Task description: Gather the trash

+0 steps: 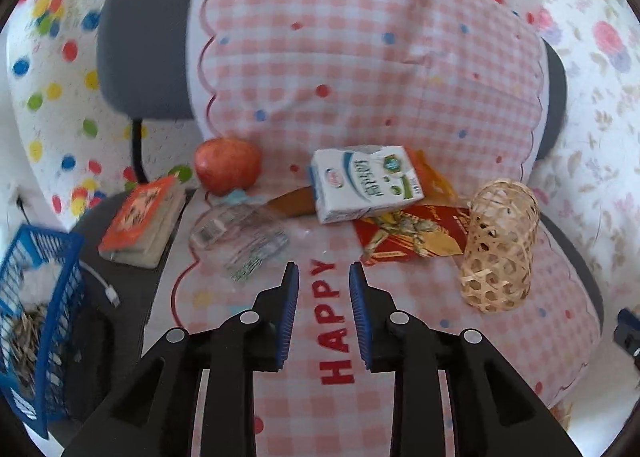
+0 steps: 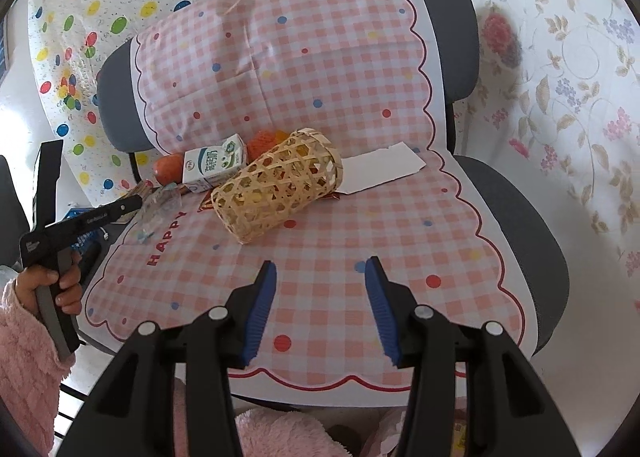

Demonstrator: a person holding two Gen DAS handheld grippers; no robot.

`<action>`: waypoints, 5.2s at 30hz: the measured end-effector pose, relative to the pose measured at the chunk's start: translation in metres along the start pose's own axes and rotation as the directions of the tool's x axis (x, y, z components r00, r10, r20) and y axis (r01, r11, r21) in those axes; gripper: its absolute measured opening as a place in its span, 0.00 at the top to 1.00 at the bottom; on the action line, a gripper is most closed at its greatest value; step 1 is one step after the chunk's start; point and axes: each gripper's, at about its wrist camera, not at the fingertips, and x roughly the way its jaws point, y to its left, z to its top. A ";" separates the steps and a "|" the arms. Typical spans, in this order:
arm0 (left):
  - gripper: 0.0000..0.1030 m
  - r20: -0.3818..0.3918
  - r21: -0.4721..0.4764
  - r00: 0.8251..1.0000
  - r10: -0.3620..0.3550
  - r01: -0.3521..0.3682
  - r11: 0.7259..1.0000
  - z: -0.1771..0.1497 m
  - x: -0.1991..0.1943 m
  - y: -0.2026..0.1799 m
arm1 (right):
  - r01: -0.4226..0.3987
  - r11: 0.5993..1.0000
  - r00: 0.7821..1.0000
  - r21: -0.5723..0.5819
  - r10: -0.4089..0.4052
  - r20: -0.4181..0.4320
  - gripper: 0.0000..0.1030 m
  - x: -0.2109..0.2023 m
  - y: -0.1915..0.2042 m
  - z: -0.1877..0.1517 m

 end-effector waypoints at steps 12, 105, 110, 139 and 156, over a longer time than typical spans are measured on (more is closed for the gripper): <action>0.26 -0.067 -0.103 0.988 0.140 -0.146 0.984 -0.029 -0.001 0.052 | -0.034 0.998 0.999 -0.059 0.033 -0.003 0.40 0.031 0.022 0.013; 0.25 0.052 -0.189 0.951 0.305 -0.290 0.938 0.037 -0.040 0.146 | -0.352 0.788 0.910 -0.506 0.161 -0.381 0.87 0.267 0.304 0.069; 0.25 0.077 -0.181 0.942 0.326 -0.308 0.934 0.033 -0.059 0.142 | -0.297 0.804 0.948 -0.515 0.186 -0.257 0.98 0.220 0.295 0.072; 0.15 0.017 0.168 0.999 0.040 -0.042 0.985 -0.011 -0.005 -0.038 | -0.112 0.994 0.993 -0.009 0.111 -0.043 0.98 -0.002 0.025 0.026; 0.11 -0.080 0.312 0.988 -0.132 0.150 0.938 -0.007 0.058 -0.155 | -0.051 0.993 0.997 0.104 0.044 0.065 0.98 -0.006 -0.033 0.029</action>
